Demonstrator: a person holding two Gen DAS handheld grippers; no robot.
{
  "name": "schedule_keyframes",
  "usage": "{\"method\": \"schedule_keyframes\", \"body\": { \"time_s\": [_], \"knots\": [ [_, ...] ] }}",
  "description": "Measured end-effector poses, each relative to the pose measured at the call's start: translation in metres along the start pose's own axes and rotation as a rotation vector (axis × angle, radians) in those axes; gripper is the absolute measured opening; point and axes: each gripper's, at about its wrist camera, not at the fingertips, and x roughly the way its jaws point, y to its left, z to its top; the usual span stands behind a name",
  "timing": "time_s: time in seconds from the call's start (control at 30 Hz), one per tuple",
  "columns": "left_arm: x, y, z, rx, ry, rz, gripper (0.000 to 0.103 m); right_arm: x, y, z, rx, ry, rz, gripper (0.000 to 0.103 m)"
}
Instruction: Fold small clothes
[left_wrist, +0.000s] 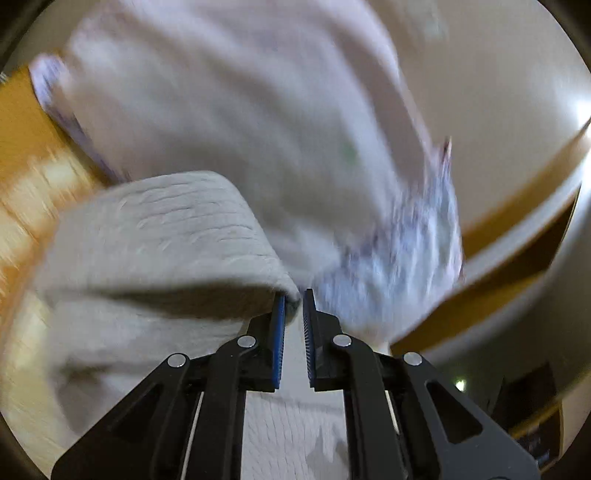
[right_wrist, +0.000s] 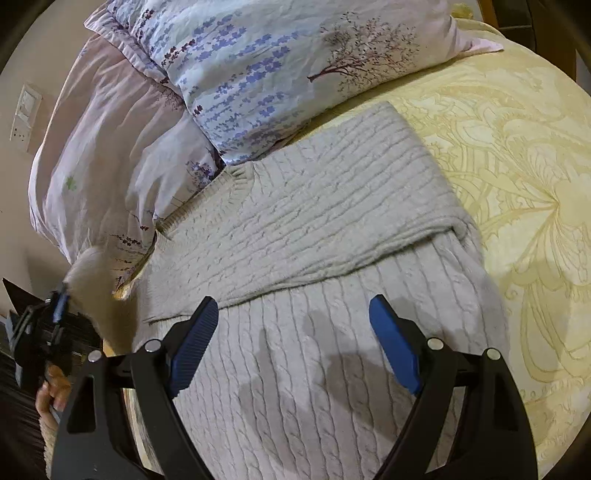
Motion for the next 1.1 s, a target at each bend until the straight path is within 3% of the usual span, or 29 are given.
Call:
{"method": "schedule_keyframes", "body": {
  "time_s": [0.13, 0.23, 0.27, 0.4, 0.43, 0.47, 0.57, 0.7, 0.87, 1.03, 1.07, 1.1],
  "knots": [
    [0.059, -0.008, -0.053, 0.079, 0.2, 0.082, 0.009, 0.001, -0.001, -0.003, -0.011, 0.024, -0.002, 0.084],
    [0.07, -0.007, -0.067, 0.088, 0.279, 0.083, 0.009, -0.001, 0.013, -0.001, -0.083, 0.02, -0.008, 0.084],
    [0.068, -0.006, -0.066, 0.09, 0.286, 0.081, 0.014, -0.003, 0.02, 0.0, -0.12, 0.015, -0.01, 0.084],
    [0.032, -0.005, -0.061, 0.121, 0.244, 0.082, 0.037, -0.003, 0.076, 0.002, -0.377, -0.019, 0.005, 0.078],
    [0.021, -0.003, -0.058, 0.141, 0.213, 0.106, 0.052, -0.001, 0.097, -0.001, -0.469, -0.031, 0.009, 0.075],
    [0.007, 0.0, -0.052, 0.166, 0.168, 0.154, 0.057, 0.002, 0.11, -0.002, -0.525, -0.035, 0.012, 0.073],
    [-0.018, 0.021, -0.035, 0.161, 0.101, 0.253, 0.057, 0.018, 0.165, -0.017, -0.754, -0.046, 0.027, 0.067],
    [-0.026, 0.057, -0.016, 0.08, 0.102, 0.368, 0.057, 0.058, 0.227, -0.038, -0.975, -0.006, 0.041, 0.056],
    [-0.022, 0.078, -0.016, 0.048, 0.163, 0.405, 0.056, 0.1, 0.265, -0.064, -1.203, 0.033, -0.036, 0.054],
    [-0.018, 0.083, -0.013, 0.027, 0.16, 0.389, 0.056, 0.13, 0.276, -0.082, -1.369, 0.025, -0.162, 0.051],
    [-0.02, 0.085, -0.013, 0.018, 0.16, 0.382, 0.056, 0.137, 0.276, -0.084, -1.39, 0.026, -0.191, 0.047],
    [-0.019, 0.085, -0.013, 0.017, 0.161, 0.38, 0.056, 0.142, 0.276, -0.085, -1.401, 0.032, -0.208, 0.03]
  ]
}}
